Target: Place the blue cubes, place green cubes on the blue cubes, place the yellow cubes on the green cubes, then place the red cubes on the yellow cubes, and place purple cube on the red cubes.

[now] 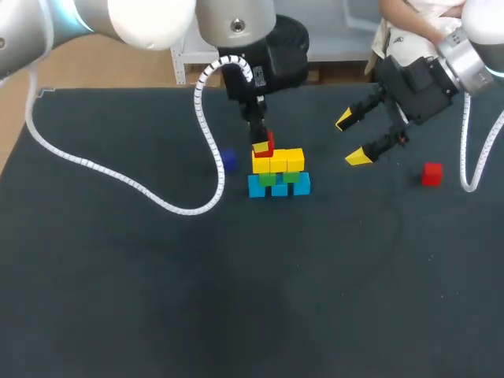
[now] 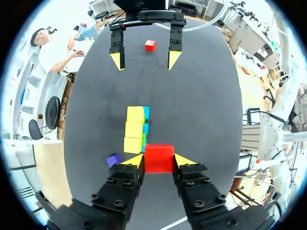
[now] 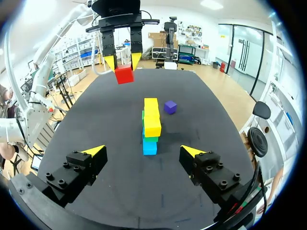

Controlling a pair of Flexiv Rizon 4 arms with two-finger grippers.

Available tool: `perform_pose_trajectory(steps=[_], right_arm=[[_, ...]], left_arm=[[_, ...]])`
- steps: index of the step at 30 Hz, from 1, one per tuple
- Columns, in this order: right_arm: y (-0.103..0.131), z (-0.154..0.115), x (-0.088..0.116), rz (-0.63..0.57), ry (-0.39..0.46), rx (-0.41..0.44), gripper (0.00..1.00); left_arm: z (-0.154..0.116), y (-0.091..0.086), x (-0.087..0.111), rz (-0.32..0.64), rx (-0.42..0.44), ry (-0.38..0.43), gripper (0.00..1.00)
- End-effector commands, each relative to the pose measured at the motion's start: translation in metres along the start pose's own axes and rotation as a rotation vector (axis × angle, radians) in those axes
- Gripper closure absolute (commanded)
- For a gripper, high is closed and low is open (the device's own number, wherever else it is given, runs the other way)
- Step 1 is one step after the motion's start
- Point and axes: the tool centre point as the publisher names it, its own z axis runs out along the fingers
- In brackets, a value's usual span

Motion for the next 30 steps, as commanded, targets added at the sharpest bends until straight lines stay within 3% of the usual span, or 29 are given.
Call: perform_pose_trajectory(steps=[1,9,18,30], right_arm=[[0.001,0.0,0.0,0.0,0.0,0.003,0.0],[0.001,0.0,0.0,0.0,0.0,0.003,0.0],[0.001,0.0,0.0,0.0,0.0,0.003,0.0],[0.001,0.0,0.0,0.0,0.0,0.003,0.0]], left_arm=[[0.0,0.002,-0.001,0.0,0.004,0.003,1.0],[0.002,-0.006,0.003,-0.07,0.077,-0.085,1.0],[0.007,-0.003,-0.001,-0.089,0.143,-0.032,1.0],[0.023,0.013,-0.009,-0.097,0.179,-0.038,1.0]])
